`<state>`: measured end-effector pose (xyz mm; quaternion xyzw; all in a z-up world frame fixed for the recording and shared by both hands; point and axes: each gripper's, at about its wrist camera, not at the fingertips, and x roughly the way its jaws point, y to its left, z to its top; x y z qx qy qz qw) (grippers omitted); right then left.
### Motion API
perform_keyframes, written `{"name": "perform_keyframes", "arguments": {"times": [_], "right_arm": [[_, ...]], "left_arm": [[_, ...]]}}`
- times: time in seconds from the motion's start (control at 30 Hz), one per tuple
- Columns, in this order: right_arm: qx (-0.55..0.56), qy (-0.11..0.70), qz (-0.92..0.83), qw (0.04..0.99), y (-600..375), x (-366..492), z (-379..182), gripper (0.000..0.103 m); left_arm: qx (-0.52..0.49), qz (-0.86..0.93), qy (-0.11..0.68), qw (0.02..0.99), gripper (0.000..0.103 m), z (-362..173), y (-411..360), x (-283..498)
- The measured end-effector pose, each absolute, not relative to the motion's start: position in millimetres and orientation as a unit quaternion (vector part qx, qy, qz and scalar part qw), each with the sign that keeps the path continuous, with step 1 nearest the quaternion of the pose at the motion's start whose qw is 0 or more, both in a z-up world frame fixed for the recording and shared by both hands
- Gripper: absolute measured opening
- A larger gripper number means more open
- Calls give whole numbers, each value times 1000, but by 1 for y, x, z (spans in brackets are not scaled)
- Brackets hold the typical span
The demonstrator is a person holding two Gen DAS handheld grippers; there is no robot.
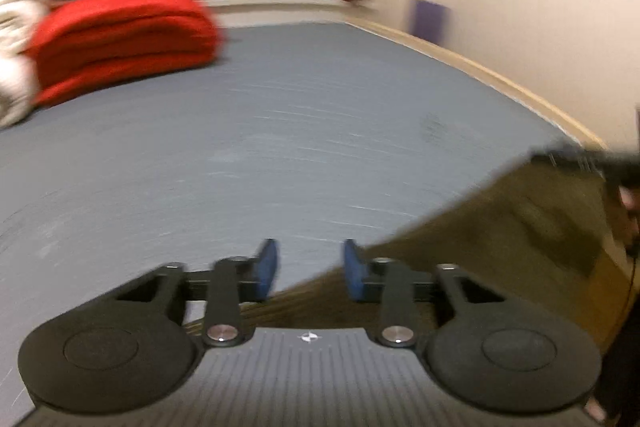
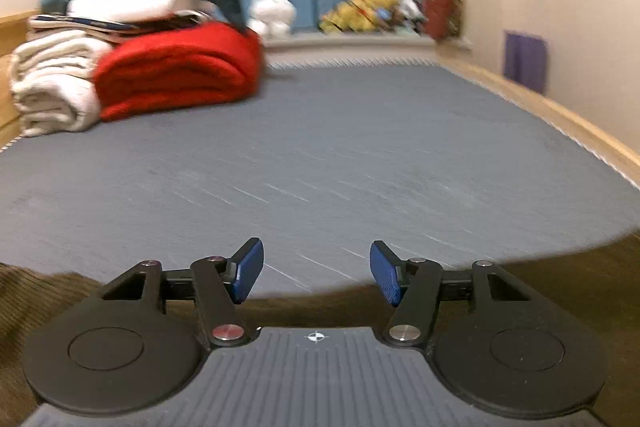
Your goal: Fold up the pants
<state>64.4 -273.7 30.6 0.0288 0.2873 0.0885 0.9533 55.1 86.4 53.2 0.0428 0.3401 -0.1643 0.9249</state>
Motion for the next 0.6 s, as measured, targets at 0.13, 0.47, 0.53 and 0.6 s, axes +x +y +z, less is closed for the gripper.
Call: {"name": "perform_keyframes", "arguments": {"times": [0.13,0.47,0.53,0.6], "right_arm": [[44,319,54,945,-355,69,36,61],[178,364,-142,903,-538,62,-42,62],[221,358,-163,892,-559,61,-53,59],[194,353,-188,896,-567,62,-56,59]], "left_arm": [[77,-235,348,904,17,36,31,69],[189,-331,367,849,10,-60,-77,111],[133,-315,384,858,3,-70,-67,136],[77,-281,396,871,3,-68,-62,150]]}}
